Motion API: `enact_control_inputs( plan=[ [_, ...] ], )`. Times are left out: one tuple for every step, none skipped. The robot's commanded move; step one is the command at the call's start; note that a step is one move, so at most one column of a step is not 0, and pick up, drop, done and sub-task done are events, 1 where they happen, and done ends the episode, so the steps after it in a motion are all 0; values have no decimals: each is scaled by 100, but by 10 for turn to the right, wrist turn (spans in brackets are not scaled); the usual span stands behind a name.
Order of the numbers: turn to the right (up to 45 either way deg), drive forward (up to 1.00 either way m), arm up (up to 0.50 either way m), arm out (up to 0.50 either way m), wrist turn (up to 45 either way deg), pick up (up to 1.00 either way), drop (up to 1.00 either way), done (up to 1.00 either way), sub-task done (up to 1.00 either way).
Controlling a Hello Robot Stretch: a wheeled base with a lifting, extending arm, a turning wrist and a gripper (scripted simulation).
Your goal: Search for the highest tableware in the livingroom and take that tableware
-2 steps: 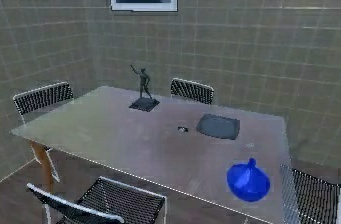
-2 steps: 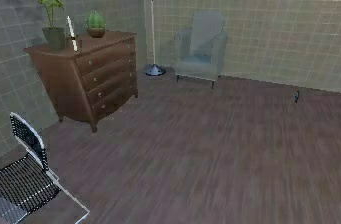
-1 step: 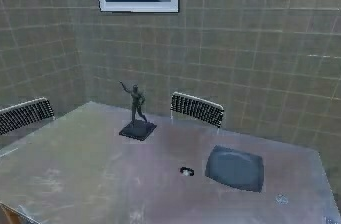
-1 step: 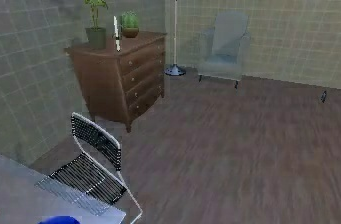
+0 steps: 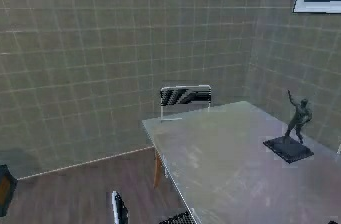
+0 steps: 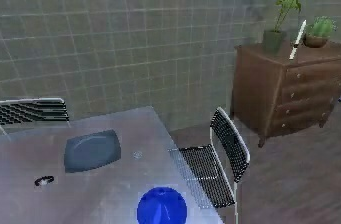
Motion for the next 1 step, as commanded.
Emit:
enact_control_inputs(
  plan=[
    [-210,0,0,0,0,0,0,0,0]
  ],
)
